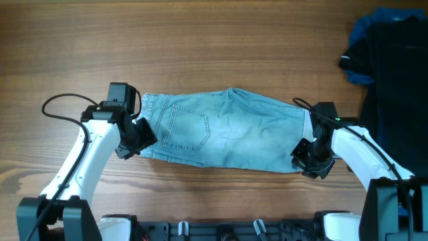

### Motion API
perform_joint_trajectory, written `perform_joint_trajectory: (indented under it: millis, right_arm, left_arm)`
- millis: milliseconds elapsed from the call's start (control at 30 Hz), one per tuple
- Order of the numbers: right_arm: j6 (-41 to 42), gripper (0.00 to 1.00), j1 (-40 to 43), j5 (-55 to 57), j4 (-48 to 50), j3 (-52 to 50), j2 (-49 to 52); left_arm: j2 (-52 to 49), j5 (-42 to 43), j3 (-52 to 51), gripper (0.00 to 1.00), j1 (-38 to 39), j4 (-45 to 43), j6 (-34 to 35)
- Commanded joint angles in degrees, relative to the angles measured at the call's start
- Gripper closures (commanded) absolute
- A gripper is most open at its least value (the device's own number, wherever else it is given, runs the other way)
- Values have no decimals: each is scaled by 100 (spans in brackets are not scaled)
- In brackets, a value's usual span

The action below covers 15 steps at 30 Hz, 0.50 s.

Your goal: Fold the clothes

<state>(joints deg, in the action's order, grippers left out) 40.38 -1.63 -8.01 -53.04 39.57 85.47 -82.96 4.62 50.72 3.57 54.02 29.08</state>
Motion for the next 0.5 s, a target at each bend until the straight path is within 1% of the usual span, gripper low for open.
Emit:
perform_joint_trajectory:
  millis: [0,33,100,167,200,233,267,300,333,367,400,433,467]
  right_arm:
    - [17,96,-28,118,-15,-17,-61]
    - [2,96,-28,118,-26,-17,-61]
    - [-155,96,-28,-153,-46,-17,-61]
    - [-291,96,-28,-411,13,-17,-61]
    - [-289,96,-28,-409,13,-17,-61]
    - [-289,96,-28,-409,13,-17,-61]
    - [-291,96,-28,-409,13,-17,-61]
    - [-291,96,-28,-409,11,-17,-61]
    - [-291,96,-28,-409,11,-17,-61]
    - [-289,96,-28,-409,24,-17,-61]
    - [-291,96,-28,-409,39,-17,-61]
    - [-291,96,-28,-407,59,-17,-61]
    - [-289,96,-28,-407,72,-17,-61]
  left_arm:
    - [66,48,-22,43,-48,46,59]
    - [66,46,-22,42,-48,55,59]
    - [66,48,-20,47,-48,61,59]
    - [66,61,-20,47,-48,83,59]
    - [66,111,-20,45,-48,107,57]
    - [66,136,-22,41,-48,127,57]
    - [66,136,-20,22,-48,120,57]
    - [66,133,-20,10,-48,118,57]
    - [66,131,-22,32,-48,94,59]
    - [66,131,-28,61,-48,2,66]
    - [66,105,-50,71,-48,-68,175]
    - [66,13,-96,73,-50,-160,426]
    - [66,-212,-190,71,-50,-315,752]
